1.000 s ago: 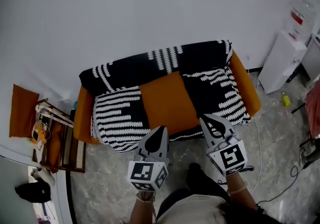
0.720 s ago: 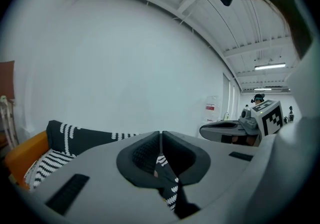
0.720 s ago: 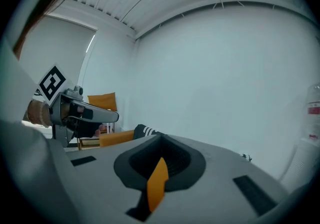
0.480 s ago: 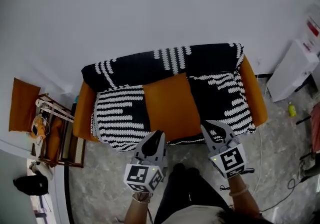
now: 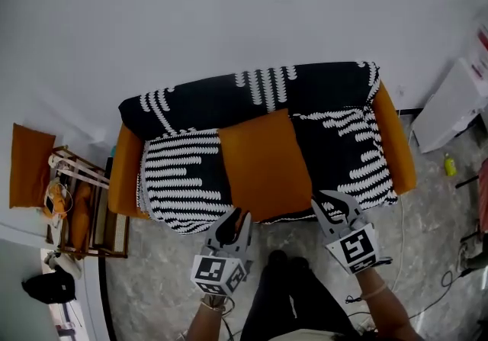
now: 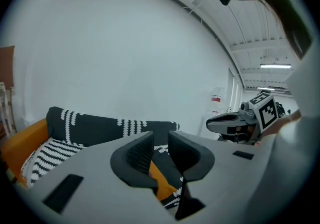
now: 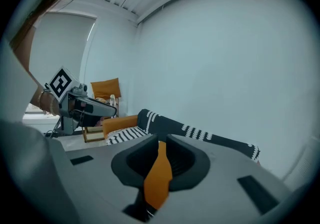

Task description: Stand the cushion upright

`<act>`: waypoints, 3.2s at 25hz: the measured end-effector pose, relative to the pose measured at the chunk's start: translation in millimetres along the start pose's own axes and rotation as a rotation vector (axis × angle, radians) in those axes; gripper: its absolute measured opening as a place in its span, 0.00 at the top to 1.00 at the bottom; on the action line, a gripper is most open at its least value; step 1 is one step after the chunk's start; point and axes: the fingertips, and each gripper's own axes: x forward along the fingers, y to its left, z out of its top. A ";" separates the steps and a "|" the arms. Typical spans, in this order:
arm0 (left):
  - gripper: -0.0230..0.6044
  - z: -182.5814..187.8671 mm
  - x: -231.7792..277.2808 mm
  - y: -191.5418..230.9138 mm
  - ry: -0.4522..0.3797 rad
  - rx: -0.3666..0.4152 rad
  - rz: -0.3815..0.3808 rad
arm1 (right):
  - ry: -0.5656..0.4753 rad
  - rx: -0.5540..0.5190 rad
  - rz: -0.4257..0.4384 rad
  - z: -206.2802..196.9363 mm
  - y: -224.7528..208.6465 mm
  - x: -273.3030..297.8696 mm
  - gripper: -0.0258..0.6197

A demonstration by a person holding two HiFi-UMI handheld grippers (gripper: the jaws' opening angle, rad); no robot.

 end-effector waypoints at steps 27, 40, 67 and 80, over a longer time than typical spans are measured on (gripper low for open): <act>0.64 -206.5 76.5 123.4 0.220 -0.112 0.049 | 0.260 -0.058 0.045 -213.1 -8.0 112.9 0.80; 0.58 -296.3 93.2 172.7 0.349 -0.160 0.090 | 0.380 -0.079 0.074 -304.1 -6.7 154.5 0.76; 0.54 -482.8 113.3 234.2 0.675 -0.190 0.171 | 0.700 -0.045 0.058 -484.4 -17.9 199.4 0.69; 0.62 -517.8 138.2 246.0 0.728 -0.171 0.171 | 0.785 0.006 0.058 -537.3 -28.6 224.3 0.74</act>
